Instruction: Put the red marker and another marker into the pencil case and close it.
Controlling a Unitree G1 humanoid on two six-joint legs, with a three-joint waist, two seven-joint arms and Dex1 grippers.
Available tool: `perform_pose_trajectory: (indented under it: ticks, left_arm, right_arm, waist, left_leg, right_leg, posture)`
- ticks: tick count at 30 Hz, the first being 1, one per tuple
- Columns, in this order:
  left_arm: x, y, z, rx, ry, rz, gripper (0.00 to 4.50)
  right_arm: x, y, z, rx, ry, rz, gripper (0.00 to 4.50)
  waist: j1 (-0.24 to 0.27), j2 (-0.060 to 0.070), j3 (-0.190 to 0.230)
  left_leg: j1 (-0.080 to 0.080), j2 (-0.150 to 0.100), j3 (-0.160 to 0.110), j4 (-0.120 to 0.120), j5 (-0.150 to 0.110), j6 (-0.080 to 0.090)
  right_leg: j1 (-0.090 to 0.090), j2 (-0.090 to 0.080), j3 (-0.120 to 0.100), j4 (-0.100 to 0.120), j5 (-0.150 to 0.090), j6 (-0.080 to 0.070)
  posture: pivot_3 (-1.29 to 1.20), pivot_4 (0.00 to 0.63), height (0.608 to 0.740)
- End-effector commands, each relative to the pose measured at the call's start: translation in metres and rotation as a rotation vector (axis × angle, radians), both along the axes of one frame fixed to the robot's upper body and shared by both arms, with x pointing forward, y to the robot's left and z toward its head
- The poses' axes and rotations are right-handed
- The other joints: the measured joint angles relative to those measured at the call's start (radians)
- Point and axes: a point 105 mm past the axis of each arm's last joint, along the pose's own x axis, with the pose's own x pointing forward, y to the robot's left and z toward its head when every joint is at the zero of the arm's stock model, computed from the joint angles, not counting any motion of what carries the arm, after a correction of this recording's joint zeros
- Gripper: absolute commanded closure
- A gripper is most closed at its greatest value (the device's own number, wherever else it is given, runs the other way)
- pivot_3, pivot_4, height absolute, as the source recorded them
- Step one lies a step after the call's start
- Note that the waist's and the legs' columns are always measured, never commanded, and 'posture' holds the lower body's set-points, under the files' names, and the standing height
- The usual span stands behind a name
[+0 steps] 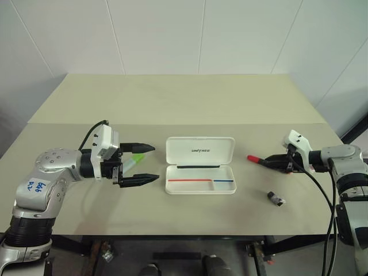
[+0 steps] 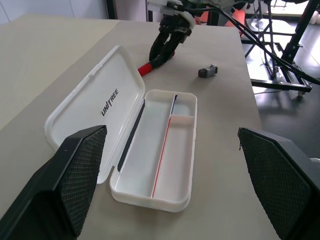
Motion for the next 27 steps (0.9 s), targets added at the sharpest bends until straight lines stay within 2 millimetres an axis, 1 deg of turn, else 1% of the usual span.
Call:
perform_pose_trajectory:
  ticks: [1, 8, 10, 17, 20, 23, 27]
  left_arm:
    - [-0.004, 0.0, 0.012, -0.005, -0.056, -0.013, 0.0]
    - [0.002, -0.002, 0.011, -0.017, -0.065, -0.026, 0.0]
    - [0.004, -0.002, 0.012, -0.02, -0.069, -0.03, 0.0]
    - [0.011, 0.006, 0.01, -0.015, -0.071, -0.031, 0.0]
    - [0.013, 0.013, 0.005, -0.007, -0.068, -0.021, 0.0]
    - [0.013, 0.02, 0.003, -0.009, -0.067, -0.013, 0.0]
    - [0.014, 0.032, -0.002, -0.007, -0.061, 0.014, 0.0]
  right_arm:
    - [0.002, 0.0, -0.002, -0.017, -0.029, -0.005, 3.94]
    - [0.002, -0.002, 0.002, -0.019, -0.069, -0.006, 3.94]
    - [0.002, -0.003, 0.008, -0.019, -0.093, 0.001, 3.94]
    - [-0.002, 0.003, 0.047, -0.014, -0.2, 0.103, 3.94]
    - [-0.009, 0.011, 0.062, -0.02, -0.236, 0.179, 3.94]
    - [-0.021, 0.021, 0.072, -0.014, -0.242, 0.246, 3.94]
    - [-0.052, 0.044, 0.076, -0.021, -0.199, 0.363, 3.94]
  waist:
    - [-0.003, 0.0, 0.0]
    - [-0.005, 0.0, 0.0]
    - [-0.005, 0.0, 0.0]
    - [-0.006, 0.001, 0.001]
    - [-0.005, 0.002, 0.001]
    - [0.002, 0.002, 0.001]
    - [0.006, 0.002, 0.001]
  left_leg:
    - [0.0, 0.0, 0.0, 0.0, 0.0, 0.0]
    - [0.001, 0.0, 0.0, 0.002, 0.001, 0.0]
    - [0.001, 0.0, 0.0, 0.002, 0.001, 0.0]
    - [0.001, 0.0, 0.0, 0.0, 0.001, 0.0]
    - [0.001, 0.0, 0.0, 0.0, 0.001, 0.0]
    - [0.001, 0.0, 0.0, 0.0, 0.0, -0.001]
    - [0.0, 0.0, -0.001, 0.0, 0.0, -0.001]
  right_leg:
    - [0.0, 0.0, 0.0, 0.0, 0.0, 0.0]
    - [0.002, 0.0, 0.001, 0.0, 0.0, -0.001]
    - [0.002, 0.0, 0.001, 0.0, 0.0, -0.001]
    - [0.001, 0.0, 0.001, 0.001, 0.0, 0.001]
    - [0.0, 0.0, 0.001, 0.002, 0.0, 0.001]
    - [0.0, 0.0, 0.001, 0.002, 0.0, 0.001]
    - [0.0, 0.0, 0.0, 0.002, 0.0, 0.001]
  posture:
    - [0.0, 0.15, 0.74]
    - [0.0, 0.15, 0.74]
    - [0.0, 0.15, 0.74]
    - [0.0, 0.15, 0.74]
    - [0.0, 0.15, 0.74]
    - [0.0, 0.15, 0.74]
    - [0.0, 0.15, 0.74]
